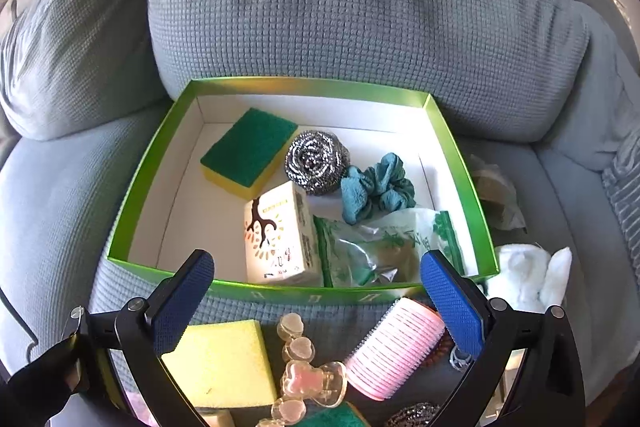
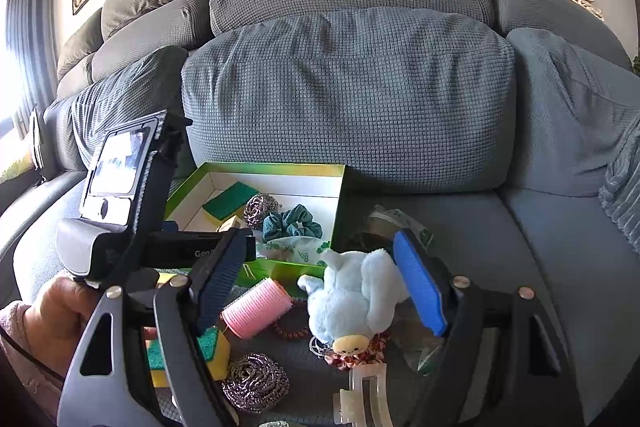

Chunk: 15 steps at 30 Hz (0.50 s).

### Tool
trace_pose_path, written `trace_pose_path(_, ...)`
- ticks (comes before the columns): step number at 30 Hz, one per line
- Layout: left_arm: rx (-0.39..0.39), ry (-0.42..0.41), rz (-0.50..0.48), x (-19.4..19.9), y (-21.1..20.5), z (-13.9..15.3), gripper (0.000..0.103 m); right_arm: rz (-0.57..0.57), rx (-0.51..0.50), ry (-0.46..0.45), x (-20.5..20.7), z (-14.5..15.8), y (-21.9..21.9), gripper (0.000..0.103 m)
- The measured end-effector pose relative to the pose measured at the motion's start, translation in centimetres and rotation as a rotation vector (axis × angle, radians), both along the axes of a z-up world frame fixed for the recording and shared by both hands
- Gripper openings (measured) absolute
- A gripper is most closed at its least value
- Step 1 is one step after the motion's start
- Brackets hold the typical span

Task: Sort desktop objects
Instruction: 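Withdraw the right gripper from the box and hold it beside the pile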

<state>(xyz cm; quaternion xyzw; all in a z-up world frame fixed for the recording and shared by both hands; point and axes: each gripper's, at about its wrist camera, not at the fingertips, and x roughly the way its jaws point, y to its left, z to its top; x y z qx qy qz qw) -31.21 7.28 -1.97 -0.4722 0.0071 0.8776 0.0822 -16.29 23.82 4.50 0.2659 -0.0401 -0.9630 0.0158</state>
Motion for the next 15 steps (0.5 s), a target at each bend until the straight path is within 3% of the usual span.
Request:
trace_pose_path(14,0.122,-0.035,-0.045,-0.33,0.07,0.07,0.103,-0.028,0.021,0.026,0.49,0.1,0.01,0.077)
trace_pose_path(15,0.088,-0.023,-0.044,-0.26,0.27,0.12,0.103,-0.03,0.02,0.026,0.5,0.06,0.07,0.077)
